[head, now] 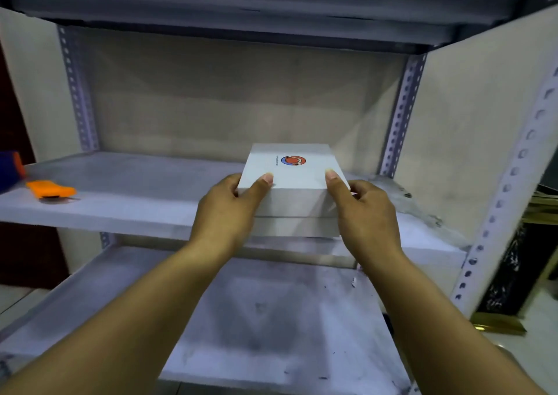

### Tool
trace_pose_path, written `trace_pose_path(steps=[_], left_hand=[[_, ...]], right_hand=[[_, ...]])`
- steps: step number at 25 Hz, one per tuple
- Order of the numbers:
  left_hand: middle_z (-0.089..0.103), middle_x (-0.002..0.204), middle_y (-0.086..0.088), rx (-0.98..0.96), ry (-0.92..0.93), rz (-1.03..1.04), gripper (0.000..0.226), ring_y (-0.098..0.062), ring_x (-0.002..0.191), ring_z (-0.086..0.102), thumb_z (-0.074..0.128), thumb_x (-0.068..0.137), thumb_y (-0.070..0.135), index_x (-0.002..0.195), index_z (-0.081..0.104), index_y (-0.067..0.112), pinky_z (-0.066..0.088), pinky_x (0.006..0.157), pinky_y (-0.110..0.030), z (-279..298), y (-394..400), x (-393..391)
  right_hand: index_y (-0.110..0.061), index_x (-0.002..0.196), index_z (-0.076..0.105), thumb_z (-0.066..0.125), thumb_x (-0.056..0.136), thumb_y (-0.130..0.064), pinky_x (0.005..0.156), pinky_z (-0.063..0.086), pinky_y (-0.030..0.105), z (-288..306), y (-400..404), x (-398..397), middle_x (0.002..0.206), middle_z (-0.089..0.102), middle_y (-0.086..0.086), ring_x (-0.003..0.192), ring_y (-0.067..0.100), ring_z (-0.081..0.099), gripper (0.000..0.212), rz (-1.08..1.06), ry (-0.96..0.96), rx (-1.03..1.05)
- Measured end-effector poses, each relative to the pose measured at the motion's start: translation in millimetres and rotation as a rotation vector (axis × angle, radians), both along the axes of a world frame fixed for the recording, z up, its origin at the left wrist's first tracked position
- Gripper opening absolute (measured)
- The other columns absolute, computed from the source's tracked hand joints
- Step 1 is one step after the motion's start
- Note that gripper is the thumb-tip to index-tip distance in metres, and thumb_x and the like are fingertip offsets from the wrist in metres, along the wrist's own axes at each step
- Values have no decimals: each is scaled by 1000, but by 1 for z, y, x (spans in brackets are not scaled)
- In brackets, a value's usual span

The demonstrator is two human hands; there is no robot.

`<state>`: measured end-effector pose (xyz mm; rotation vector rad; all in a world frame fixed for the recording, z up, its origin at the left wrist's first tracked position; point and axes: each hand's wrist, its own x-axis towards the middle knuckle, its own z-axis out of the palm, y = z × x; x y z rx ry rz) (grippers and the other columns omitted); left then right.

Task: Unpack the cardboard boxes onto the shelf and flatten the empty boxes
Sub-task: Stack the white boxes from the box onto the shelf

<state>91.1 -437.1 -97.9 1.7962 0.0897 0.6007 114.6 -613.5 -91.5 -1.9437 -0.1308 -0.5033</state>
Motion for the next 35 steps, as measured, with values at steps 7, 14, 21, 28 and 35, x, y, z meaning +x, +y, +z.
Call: trace_pose_path(steps=[7,14,21,28,35], left_hand=[[66,92,7,-18,74,-115,21,-15,82,62,53,92,45,98,62,27,56,75,-37,3,-11,77],[69,92,3,20,147,-159,22,-23,87,64,59,90,44,91,63,22,52,81,-35,21,-40,169],[69,102,-4,143,168,-208,29,-25,94,62,55,93,40,99,65,14,41,74,-28,13,-62,234],[58,113,-1,34,209,-107,54,-22,101,55,64,88,41,130,48,10,38,81,-27,5,-83,253],[68,103,4,-96,186,-256,7,-21,99,64,60,91,26,97,60,29,49,93,-43,-1,-98,275]], right_hand=[[-17,109,58,39,101,-42,76,33,30,8,-11,62,98,54,-3,89,18,50,32,-88,49,-41],[-6,92,55,46,97,-35,79,50,44,20,-38,149,79,53,2,81,28,56,31,-145,181,14],[0,100,55,43,99,-28,86,51,45,14,-54,208,93,55,16,86,32,55,31,-200,314,-54],[-2,118,56,49,99,-33,78,38,29,4,-68,229,111,59,14,104,31,55,36,-268,194,83],[-9,139,42,57,95,-26,86,39,30,-1,-76,242,125,52,2,110,23,51,49,-219,135,226]])
